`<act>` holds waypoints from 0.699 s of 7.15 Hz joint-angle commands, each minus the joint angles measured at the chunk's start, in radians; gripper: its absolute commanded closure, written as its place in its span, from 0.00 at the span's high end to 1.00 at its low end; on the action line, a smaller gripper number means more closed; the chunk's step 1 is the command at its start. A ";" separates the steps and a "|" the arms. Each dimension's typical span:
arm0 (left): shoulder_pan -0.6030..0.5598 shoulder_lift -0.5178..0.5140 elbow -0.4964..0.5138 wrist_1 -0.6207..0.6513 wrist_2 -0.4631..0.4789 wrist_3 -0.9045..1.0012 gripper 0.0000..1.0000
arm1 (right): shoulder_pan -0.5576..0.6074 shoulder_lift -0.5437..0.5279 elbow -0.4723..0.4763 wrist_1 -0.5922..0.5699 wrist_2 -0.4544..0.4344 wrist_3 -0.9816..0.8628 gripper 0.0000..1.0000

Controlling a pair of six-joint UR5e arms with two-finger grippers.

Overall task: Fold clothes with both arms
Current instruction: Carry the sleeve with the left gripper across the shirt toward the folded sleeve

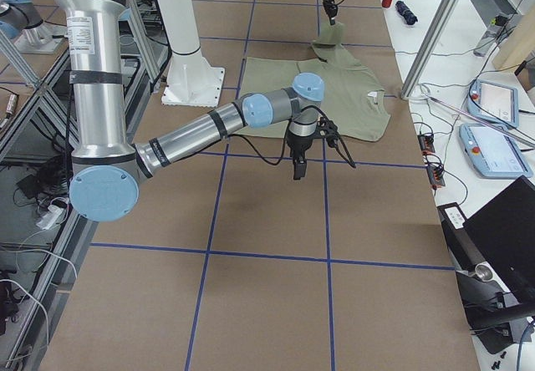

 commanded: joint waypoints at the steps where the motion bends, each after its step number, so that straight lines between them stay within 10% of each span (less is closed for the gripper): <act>1: 0.006 -0.218 0.140 -0.003 -0.037 -0.148 0.00 | 0.006 -0.016 -0.001 0.001 0.001 -0.002 1.00; 5: 0.203 -0.437 0.202 -0.013 -0.035 -0.448 0.00 | 0.006 -0.026 -0.007 0.001 0.008 0.000 1.00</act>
